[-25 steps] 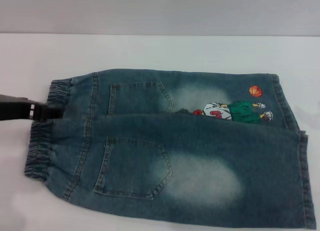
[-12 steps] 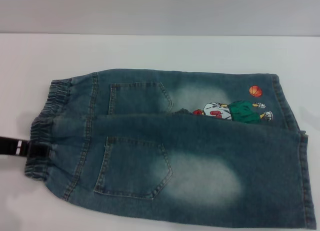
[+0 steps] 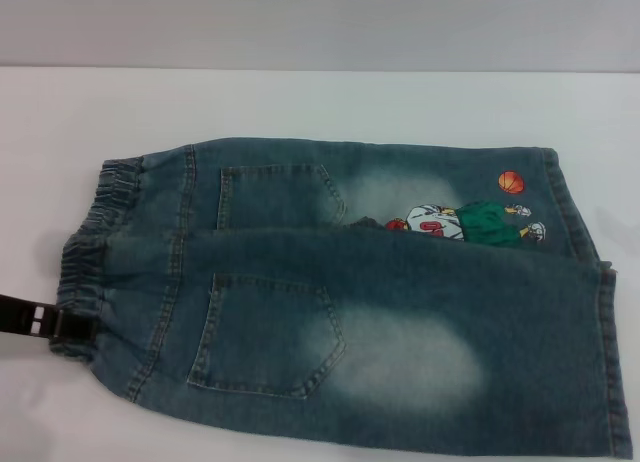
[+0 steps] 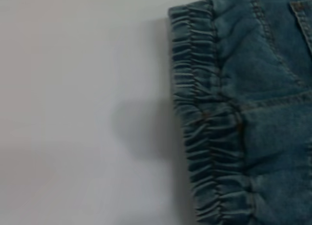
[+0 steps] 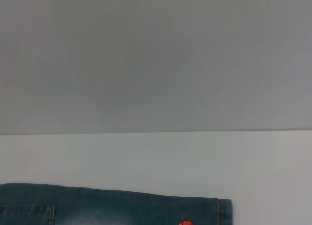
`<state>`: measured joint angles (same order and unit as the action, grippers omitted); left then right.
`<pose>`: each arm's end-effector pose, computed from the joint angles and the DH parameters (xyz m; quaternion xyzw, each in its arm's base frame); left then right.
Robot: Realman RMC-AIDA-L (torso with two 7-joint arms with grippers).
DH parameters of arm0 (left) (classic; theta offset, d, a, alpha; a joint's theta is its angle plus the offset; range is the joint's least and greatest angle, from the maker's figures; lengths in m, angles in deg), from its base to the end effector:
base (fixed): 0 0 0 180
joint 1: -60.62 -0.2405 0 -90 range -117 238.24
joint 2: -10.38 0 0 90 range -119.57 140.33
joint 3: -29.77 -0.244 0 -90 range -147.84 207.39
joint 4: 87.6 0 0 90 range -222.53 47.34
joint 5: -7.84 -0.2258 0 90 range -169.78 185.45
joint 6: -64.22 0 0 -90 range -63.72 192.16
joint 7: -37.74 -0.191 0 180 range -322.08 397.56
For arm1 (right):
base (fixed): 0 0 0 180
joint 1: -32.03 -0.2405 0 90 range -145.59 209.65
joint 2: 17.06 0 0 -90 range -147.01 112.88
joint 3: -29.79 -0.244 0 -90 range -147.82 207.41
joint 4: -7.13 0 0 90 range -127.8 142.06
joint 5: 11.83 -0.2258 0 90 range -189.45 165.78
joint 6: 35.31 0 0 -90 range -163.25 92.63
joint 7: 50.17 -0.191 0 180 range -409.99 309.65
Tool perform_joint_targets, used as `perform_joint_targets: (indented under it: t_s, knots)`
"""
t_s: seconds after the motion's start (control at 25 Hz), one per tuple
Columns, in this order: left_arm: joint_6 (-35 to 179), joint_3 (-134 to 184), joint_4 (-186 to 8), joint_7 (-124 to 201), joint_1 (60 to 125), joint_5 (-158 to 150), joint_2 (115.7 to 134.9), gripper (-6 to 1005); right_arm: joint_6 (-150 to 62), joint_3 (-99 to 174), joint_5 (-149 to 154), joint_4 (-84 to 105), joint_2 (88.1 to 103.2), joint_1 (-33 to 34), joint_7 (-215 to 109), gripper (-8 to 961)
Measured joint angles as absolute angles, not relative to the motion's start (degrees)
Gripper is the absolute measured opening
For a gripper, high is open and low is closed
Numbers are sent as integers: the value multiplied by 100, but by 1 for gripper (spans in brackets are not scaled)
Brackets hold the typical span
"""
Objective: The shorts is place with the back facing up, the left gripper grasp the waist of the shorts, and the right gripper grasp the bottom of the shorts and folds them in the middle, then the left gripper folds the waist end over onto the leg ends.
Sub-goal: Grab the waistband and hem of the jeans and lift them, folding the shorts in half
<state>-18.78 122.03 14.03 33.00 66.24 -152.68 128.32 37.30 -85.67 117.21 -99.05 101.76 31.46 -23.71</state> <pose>-0.2723 0.3104 0.0216 -0.7527 -0.5321 0.1481 0.3583 0.2393 0.3374 0.1101 -0.7805 0.4664 0.1132 0.4007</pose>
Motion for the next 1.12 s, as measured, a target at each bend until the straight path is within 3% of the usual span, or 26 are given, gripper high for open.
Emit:
perform_joint_targets:
  t_s: [1.12]
  knots:
    - [-1847,11964,873,3308,6897,-15257,12842,860,3741,-8481,11734,-9878,10177,3189,-2320,685]
